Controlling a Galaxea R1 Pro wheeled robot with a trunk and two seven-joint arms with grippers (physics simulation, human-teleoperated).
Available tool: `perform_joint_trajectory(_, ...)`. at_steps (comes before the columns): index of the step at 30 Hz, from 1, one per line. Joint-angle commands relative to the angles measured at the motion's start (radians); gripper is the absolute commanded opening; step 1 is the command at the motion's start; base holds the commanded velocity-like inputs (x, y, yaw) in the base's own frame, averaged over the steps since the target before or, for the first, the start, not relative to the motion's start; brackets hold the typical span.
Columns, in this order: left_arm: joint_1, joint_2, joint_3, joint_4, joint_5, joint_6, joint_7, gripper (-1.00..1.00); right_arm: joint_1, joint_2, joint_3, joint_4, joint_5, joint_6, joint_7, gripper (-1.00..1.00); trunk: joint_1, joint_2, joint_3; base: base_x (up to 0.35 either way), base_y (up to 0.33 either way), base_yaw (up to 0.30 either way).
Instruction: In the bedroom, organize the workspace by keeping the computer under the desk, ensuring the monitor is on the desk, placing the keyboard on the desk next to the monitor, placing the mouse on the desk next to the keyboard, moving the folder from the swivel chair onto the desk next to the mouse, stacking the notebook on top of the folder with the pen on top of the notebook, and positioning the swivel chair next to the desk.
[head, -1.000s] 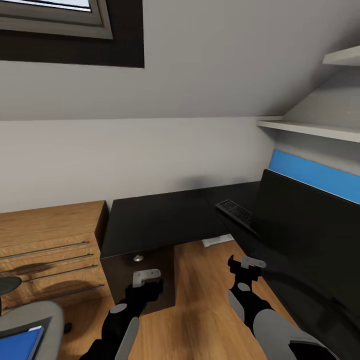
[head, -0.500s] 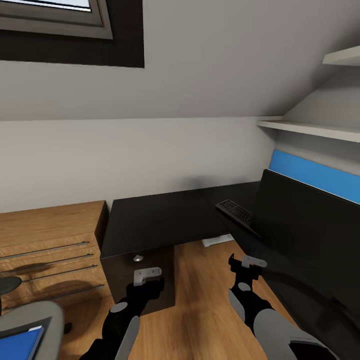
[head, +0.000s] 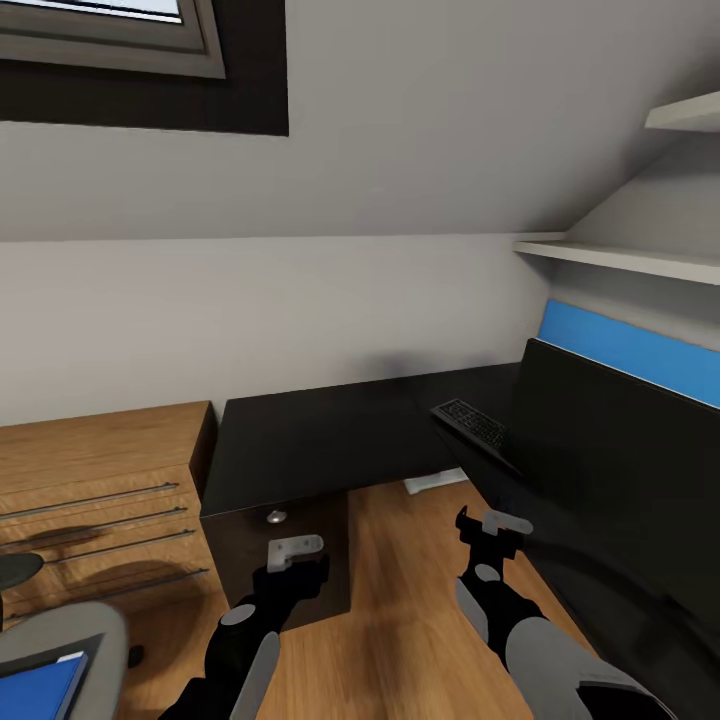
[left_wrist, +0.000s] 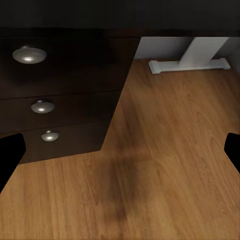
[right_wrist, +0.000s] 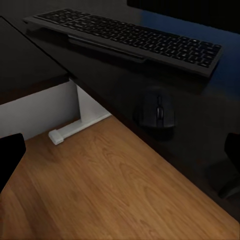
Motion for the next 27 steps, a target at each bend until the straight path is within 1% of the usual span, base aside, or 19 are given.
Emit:
perform_joint_trajectory(1,-0.001,0.000,-0.001,-0.001,0.011,0.003,0.009,1.00,-0.001,0.001,-0.008,0.001,0.005,-0.005,0.001,1.00,0.000,-0.001,-0.001,0.000,0.000,0.000)
perform_joint_trajectory(11,-0.001,0.000,-0.001,-0.001,0.012,0.003,0.011,1.00,-0.001,-0.003,-0.008,0.001,0.006,-0.006,0.002,1.00,0.000,-0.001,-0.001,0.000,0.000,0.000)
perform_joint_trajectory(27,-0.001,0.000,-0.001,0.002,0.010,0.003,0.011,1.00,-0.001,0.002,-0.006,0.000,0.007,-0.006,0.001,1.00,0.061,-0.113,-0.051,0.000,0.000,0.000)
